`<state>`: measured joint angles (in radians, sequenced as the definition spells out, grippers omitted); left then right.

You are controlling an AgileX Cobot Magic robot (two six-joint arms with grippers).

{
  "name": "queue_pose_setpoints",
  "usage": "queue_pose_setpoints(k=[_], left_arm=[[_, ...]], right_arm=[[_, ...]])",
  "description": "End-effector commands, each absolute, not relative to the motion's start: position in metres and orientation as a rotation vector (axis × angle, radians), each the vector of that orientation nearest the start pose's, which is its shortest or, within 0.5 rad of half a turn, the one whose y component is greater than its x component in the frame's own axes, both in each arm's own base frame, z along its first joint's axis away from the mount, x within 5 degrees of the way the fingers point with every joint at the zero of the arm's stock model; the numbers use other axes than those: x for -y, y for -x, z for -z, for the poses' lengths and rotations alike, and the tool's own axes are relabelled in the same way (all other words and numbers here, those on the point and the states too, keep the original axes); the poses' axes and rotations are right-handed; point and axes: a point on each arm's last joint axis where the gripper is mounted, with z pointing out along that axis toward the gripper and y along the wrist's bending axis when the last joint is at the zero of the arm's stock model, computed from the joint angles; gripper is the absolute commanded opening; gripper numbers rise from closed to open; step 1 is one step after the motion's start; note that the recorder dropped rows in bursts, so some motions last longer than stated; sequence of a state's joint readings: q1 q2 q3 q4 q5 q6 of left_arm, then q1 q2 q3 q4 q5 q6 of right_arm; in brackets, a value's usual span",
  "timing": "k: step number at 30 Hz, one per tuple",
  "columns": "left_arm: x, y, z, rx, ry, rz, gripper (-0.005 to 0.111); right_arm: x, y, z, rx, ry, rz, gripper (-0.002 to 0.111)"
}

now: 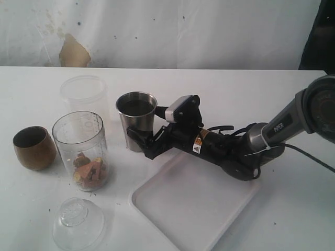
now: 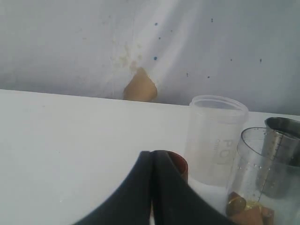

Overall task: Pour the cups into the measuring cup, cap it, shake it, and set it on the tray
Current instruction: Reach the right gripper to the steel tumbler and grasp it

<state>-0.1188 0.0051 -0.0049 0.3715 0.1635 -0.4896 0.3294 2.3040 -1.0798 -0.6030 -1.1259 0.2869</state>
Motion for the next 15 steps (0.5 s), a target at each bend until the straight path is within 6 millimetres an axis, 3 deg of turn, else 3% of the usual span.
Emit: queue_pose_setpoints(k=[1, 9, 14, 15], left_arm=[[0.002, -0.056, -0.2, -1.626, 0.033, 0.136, 0.0], [0.002, -0.056, -0.2, -1.626, 0.033, 0.136, 0.0], [0.002, -0.056, -0.2, -1.626, 0.033, 0.136, 0.0], [0.002, -0.056, -0.2, -1.626, 0.033, 0.136, 0.0]], right_arm=[[-0.191, -0.389, -0.083, -1.526, 0.687, -0.701, 0.091], [-0.205, -0.397, -0.081, -1.54, 0.694, -0.683, 0.088], [-0.202, -0.4, -0.082, -1.555, 0.639, -0.667, 0.051], [-0.203, -0.4, -0.083, -1.544, 0.637, -0.673, 0.032]])
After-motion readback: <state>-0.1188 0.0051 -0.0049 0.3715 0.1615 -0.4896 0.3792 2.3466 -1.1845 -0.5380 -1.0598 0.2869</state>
